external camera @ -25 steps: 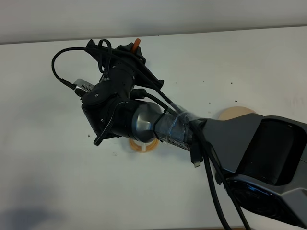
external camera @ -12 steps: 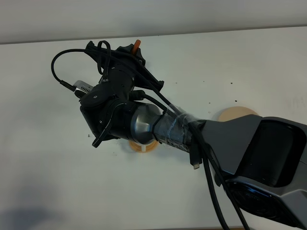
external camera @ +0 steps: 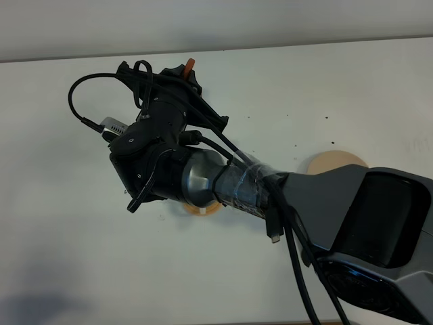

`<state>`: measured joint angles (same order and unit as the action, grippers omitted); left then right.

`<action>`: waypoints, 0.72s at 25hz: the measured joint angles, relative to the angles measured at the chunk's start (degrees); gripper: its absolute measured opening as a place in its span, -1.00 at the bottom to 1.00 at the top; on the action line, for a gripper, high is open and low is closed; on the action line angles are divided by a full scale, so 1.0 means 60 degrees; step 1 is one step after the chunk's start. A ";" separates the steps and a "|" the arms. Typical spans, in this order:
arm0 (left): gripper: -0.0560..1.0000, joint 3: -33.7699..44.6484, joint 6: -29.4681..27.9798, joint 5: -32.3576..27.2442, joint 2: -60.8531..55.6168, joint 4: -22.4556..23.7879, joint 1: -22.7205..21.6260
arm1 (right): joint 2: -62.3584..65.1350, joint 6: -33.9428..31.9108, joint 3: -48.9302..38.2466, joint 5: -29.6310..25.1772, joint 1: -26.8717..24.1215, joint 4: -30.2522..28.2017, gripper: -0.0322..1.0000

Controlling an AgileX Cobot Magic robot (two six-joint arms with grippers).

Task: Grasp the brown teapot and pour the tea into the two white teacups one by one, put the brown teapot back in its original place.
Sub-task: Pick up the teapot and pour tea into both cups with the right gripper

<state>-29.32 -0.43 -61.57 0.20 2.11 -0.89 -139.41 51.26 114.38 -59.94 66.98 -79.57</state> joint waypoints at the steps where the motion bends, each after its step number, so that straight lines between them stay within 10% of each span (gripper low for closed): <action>1: -0.42 0.0000 0.0000 0.0000 0.0000 0.0000 0.0000 | 0.0000 -0.0001 0.0000 0.0000 0.0000 0.0002 -0.76; 18: -0.42 0.0000 0.0011 0.0000 0.0000 0.0000 0.0000 | 0.0000 0.0189 0.0000 0.0101 0.0000 -0.0017 -0.76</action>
<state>-29.32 -0.36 -61.57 0.20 2.11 -0.89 -139.41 52.39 114.38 -59.33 66.98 -79.67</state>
